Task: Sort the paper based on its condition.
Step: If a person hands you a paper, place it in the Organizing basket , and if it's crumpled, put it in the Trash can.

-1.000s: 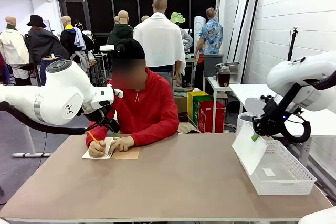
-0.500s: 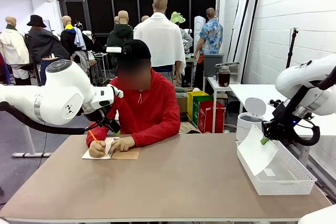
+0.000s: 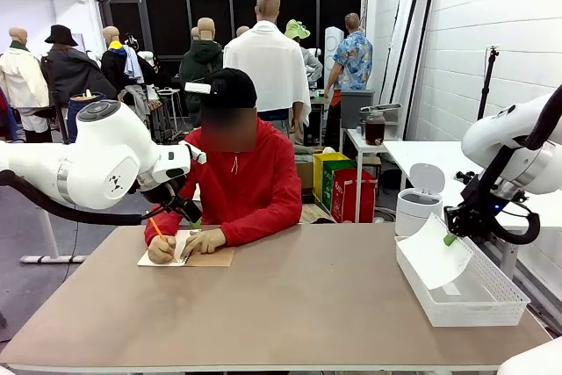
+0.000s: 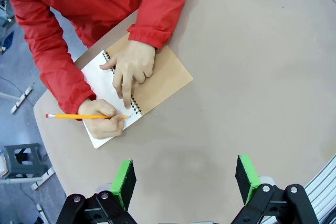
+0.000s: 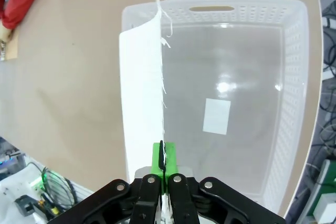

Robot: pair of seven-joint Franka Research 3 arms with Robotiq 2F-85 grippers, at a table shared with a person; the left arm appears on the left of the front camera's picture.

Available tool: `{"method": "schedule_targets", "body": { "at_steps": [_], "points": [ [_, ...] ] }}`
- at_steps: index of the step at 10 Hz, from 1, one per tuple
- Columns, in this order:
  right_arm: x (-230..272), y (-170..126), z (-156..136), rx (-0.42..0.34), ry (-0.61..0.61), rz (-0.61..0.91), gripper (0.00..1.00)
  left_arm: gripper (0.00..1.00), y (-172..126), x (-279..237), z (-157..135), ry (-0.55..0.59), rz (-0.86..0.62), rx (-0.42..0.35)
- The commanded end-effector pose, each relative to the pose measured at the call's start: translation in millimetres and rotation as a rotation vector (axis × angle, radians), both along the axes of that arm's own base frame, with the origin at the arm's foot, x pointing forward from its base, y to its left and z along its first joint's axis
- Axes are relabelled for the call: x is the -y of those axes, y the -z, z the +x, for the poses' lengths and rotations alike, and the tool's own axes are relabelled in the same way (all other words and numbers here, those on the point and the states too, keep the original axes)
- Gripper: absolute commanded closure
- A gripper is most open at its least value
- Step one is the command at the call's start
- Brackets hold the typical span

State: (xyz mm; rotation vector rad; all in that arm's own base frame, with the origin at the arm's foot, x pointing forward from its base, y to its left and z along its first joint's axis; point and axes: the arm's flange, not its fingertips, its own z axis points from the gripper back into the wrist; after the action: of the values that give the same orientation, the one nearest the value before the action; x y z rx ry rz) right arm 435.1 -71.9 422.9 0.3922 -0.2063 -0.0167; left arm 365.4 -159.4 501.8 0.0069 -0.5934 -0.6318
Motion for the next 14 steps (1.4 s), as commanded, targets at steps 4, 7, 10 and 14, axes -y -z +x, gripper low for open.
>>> {"method": "schedule_targets", "body": {
  "at_steps": [4, 7, 10, 14],
  "points": [
    [12, 34, 9, -0.034, 0.047, -0.004, 1.00, 0.00, 1, -1, 1, 0.007, -0.001, 0.003],
    [9, 53, 4, -0.054, 0.078, -0.010, 1.00, 0.00, 1, -1, 1, 0.007, -0.001, 0.003],
    [11, 59, 4, -0.068, 0.114, -0.020, 1.00, 0.00, 1, -1, 1, 0.007, -0.001, 0.003],
    [3, 66, 6, -0.181, 0.185, -0.084, 0.80, 0.00, 1, -1, 1, 0.007, -0.001, 0.003]
  ]
}}
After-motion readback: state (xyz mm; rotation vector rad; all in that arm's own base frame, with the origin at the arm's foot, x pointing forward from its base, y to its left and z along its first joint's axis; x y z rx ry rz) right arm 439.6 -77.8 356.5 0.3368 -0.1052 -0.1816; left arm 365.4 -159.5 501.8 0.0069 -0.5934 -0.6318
